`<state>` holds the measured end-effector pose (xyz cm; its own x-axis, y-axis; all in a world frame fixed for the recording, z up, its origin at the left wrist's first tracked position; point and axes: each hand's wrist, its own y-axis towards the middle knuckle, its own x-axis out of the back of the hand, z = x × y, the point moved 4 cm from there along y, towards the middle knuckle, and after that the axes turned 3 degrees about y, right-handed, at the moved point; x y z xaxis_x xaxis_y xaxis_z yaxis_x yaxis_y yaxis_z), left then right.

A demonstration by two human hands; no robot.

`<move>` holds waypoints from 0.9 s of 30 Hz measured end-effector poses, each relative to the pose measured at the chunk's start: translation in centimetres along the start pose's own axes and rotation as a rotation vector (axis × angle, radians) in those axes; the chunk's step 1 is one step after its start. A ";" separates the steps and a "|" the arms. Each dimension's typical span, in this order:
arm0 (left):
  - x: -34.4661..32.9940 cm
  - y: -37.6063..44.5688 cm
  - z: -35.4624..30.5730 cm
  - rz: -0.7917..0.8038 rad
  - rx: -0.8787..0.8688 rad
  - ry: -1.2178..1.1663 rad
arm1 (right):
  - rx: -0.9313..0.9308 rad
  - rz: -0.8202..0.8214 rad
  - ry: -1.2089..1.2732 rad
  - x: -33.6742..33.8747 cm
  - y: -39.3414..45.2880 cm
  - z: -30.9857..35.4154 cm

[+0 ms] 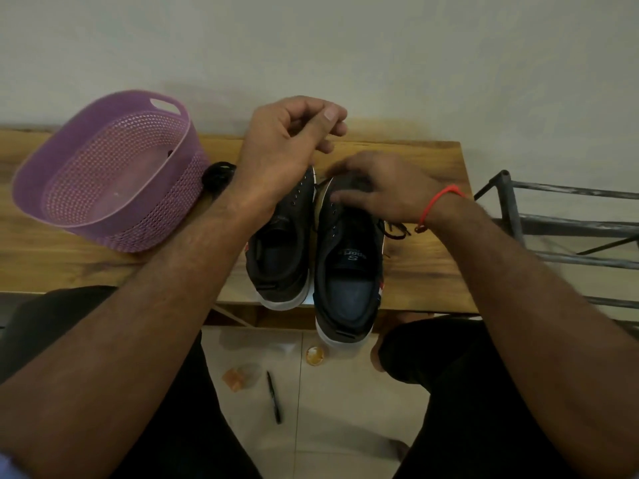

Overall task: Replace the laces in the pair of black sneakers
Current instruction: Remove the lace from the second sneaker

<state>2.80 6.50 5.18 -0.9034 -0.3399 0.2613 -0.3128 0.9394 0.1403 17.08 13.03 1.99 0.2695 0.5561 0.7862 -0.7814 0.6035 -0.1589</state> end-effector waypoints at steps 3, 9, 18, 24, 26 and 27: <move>0.3 -0.1 0.5 -0.019 0.029 0.091 | -0.047 0.099 -0.287 -1.0 0.2 -1.4; 0.3 -0.3 1.0 -0.006 0.057 0.152 | 0.016 -0.142 -0.121 1.0 0.4 -0.6; 0.2 -0.3 1.0 -0.015 0.081 0.211 | -0.007 -0.156 -0.257 0.6 0.1 -0.7; -1.1 -0.9 1.1 0.095 0.088 0.109 | 0.126 -0.396 0.846 4.4 -1.2 2.1; -2.2 -1.3 1.0 0.196 0.103 0.057 | 0.129 -0.345 1.038 4.7 -1.5 2.4; -2.6 -1.5 1.0 0.243 0.099 0.026 | 0.119 -0.344 1.108 4.9 -1.7 2.3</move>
<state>5.35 6.03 3.36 -0.9482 -0.1030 0.3006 -0.1155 0.9930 -0.0238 18.42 13.43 7.48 0.7753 0.6041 -0.1840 -0.6038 0.7945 0.0645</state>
